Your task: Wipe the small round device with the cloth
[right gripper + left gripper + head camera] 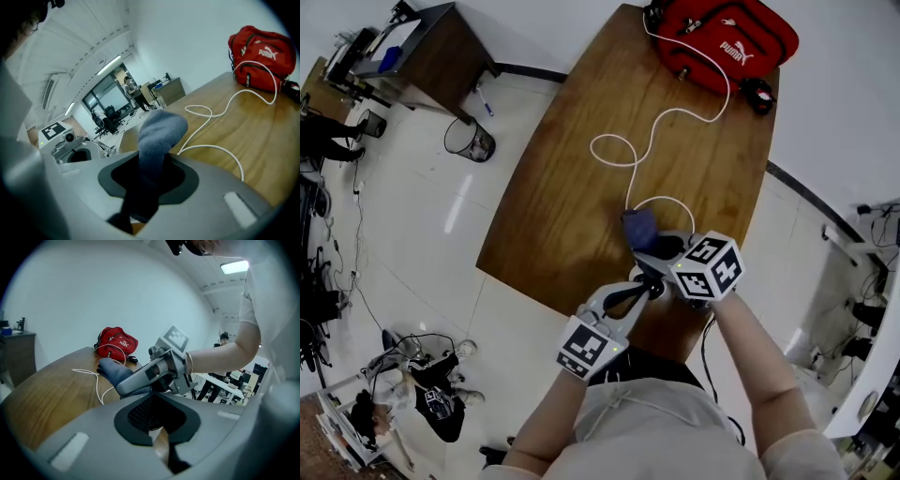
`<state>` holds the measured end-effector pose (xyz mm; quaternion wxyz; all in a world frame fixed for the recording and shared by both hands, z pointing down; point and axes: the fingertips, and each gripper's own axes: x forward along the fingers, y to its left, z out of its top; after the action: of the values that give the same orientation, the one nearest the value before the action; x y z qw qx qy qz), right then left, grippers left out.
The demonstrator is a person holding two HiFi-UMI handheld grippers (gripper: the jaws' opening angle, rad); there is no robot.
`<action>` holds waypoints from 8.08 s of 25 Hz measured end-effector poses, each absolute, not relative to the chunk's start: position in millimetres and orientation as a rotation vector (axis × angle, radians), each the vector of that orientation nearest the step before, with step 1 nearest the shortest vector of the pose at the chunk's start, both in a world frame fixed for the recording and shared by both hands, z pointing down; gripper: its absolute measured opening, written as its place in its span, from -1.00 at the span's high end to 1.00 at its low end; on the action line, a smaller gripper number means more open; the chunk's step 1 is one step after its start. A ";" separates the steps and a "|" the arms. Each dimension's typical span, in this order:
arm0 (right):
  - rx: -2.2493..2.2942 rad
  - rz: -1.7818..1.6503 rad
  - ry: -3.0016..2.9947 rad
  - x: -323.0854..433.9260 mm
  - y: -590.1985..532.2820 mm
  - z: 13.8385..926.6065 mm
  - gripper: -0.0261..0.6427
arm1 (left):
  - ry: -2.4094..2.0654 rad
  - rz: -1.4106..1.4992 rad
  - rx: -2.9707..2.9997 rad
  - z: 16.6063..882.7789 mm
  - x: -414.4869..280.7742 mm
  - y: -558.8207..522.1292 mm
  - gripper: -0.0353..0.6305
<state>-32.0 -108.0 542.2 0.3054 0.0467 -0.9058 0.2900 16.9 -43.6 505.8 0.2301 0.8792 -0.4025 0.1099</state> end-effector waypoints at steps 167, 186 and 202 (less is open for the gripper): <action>0.485 1.039 -2.058 40.0 35.2 579.1 0.56 | -0.968 0.342 2.514 499.4 -55.1 -21.1 0.88; 0.905 0.840 -2.277 85.7 -50.1 516.4 0.56 | -1.008 0.547 2.562 538.7 9.9 -30.1 -0.33; 0.764 0.740 -2.342 114.1 -69.2 531.7 0.57 | -1.281 0.580 2.597 588.5 37.5 -60.8 -0.38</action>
<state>114.1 -69.2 531.7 0.2808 0.2851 -0.8739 0.2760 37.5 -60.8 588.5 0.0940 0.8755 -0.4318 0.1957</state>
